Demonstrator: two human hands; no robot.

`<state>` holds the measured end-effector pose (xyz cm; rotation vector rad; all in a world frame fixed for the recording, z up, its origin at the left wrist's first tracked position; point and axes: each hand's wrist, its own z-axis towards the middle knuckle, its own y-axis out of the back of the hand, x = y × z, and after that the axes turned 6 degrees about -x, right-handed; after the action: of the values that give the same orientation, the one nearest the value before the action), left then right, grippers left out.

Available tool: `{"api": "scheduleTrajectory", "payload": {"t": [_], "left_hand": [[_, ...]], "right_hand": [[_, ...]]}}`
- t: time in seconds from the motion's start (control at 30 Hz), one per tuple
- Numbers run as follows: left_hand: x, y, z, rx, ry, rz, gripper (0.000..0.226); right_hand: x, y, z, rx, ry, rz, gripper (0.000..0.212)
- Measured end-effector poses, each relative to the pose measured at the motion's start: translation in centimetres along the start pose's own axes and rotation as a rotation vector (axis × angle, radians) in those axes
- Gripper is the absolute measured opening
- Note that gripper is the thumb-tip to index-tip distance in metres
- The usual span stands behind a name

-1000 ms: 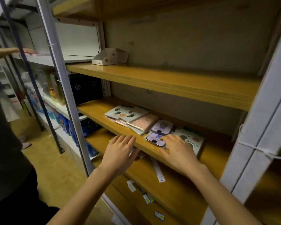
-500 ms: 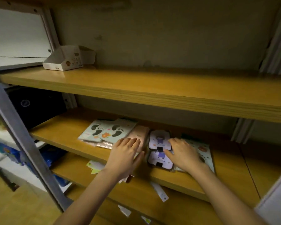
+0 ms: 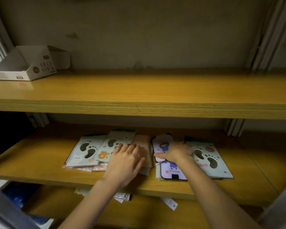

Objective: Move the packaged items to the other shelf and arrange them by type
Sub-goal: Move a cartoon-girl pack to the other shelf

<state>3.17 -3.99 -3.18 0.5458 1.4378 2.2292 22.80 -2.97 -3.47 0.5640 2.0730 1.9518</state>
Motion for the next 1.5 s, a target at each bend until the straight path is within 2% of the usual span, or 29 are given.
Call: {"api": "scheduleTrajectory", "payload": {"t": [0.1, 0.23, 0.43, 0.7, 1.0, 1.1, 1.3, 1.5], "left_hand": [[0.7, 0.0, -0.1, -0.045, -0.035, 0.004, 0.056], [1.2, 0.2, -0.2, -0.074, -0.079, 0.024, 0.052], [0.4, 0.8, 0.3, -0.136, -0.148, -0.003, 0.049], [-4.5, 1.1, 1.1, -0.154, -0.302, -0.117, 0.048], [-13.1, 3.0, -0.6, -0.167, -0.435, -0.203, 0.052], [-15.9, 3.8, -2.1, -0.132, -0.437, -0.243, 0.058], [-23.0, 6.0, -6.3, -0.071, -0.446, -0.243, 0.049], [-32.3, 7.3, -9.2, -0.081, -0.452, -0.289, 0.052]], "right_hand": [[0.1, -0.9, 1.1, -0.013, -0.062, 0.1, 0.1], [-0.3, -0.9, 1.8, -0.076, -0.08, 0.287, 0.055], [-3.6, 0.2, -1.8, -0.118, -0.113, 0.681, 0.028], [-10.3, 1.9, -11.6, -0.17, -0.241, 0.976, 0.026], [-17.8, 2.1, -19.0, -0.228, -0.281, 0.964, 0.005], [-20.5, 1.7, -21.3, -0.197, -0.264, 0.936, 0.012], [-27.5, 1.1, -27.2, -0.169, -0.198, 0.957, 0.001], [-36.4, 1.6, -32.6, -0.185, -0.233, 0.97, 0.013]]}}
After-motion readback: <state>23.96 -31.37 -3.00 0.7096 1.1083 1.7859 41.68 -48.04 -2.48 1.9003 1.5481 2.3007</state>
